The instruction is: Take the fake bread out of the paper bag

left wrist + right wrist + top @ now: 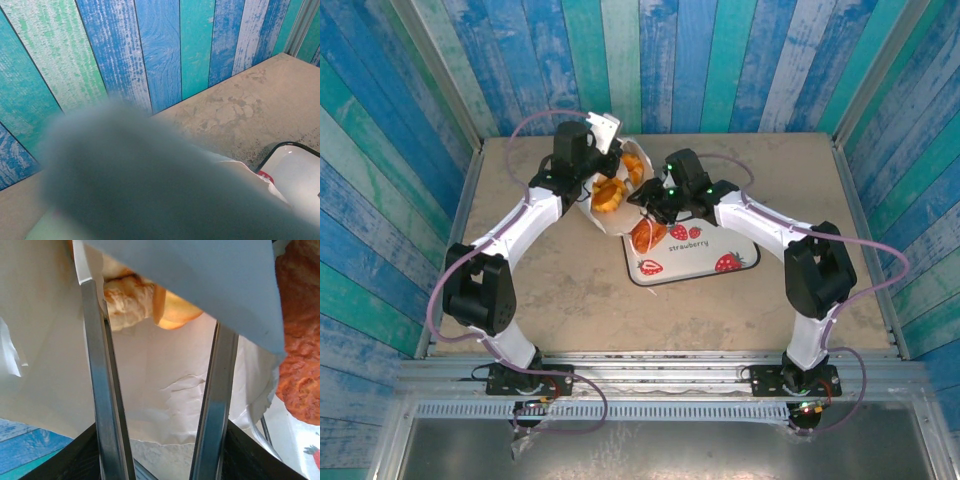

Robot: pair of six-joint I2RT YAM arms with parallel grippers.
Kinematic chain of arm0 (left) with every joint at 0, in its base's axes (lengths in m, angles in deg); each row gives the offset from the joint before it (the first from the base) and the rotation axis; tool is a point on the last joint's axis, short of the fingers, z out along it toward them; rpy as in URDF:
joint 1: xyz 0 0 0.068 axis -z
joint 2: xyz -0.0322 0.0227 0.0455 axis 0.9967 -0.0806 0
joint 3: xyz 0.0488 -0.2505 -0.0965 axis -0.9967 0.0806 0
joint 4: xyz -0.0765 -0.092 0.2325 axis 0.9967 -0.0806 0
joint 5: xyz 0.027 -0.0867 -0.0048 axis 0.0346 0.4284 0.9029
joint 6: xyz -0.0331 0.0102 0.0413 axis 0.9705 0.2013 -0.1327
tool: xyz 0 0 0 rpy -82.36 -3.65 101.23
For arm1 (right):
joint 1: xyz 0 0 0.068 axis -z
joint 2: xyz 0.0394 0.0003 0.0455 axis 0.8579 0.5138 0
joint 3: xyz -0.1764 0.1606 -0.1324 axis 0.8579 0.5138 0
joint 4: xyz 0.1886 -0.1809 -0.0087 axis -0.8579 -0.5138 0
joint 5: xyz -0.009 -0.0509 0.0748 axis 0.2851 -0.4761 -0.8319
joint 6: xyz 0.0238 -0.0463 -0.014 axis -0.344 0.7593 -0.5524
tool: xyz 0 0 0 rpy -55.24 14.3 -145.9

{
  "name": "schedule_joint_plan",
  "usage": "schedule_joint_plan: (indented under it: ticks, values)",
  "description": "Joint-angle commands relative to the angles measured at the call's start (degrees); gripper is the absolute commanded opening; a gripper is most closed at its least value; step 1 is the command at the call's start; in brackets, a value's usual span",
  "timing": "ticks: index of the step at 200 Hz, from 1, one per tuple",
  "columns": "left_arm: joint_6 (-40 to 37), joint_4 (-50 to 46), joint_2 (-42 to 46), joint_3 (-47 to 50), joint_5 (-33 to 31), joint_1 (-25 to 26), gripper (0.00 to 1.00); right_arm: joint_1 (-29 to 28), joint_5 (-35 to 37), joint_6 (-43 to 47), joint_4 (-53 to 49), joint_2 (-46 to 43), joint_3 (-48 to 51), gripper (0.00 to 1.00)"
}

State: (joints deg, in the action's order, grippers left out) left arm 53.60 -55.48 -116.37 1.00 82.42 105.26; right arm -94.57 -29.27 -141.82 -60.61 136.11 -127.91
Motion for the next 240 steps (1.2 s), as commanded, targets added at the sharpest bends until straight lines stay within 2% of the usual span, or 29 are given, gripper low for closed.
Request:
schedule_joint_plan:
  ticks: [1,31,74,106,159,194,240]
  values:
    - [-0.5,3.3,-0.9,0.1,1.8,0.1,0.0,0.6,1.8,-0.7,3.5,0.8,-0.6,0.54]
    - [-0.8,2.9,-0.9,-0.3,1.8,0.0,0.0,0.7,1.6,-1.1,3.9,1.9,-1.0,0.54]
    - [-0.6,2.9,-1.0,-0.5,2.0,0.0,0.0,0.7,1.0,-0.1,4.0,2.4,-1.3,0.33]
    - [-0.2,2.9,-1.5,-0.6,0.7,0.0,0.0,0.6,1.1,1.4,3.6,1.2,-0.6,0.29]
    - [1.3,2.2,-2.5,-2.3,-1.3,0.0,0.0,0.0,0.9,7.1,-0.8,-1.5,-1.8,0.13]
    - [2.9,2.1,-2.9,-3.4,-2.1,0.0,0.0,-0.6,0.9,9.6,-3.0,-4.0,-1.6,0.07]
    - [4.1,0.5,-4.2,-5.1,-2.9,0.0,0.0,-1.6,-0.8,13.5,-5.5,-6.7,-1.4,0.06]
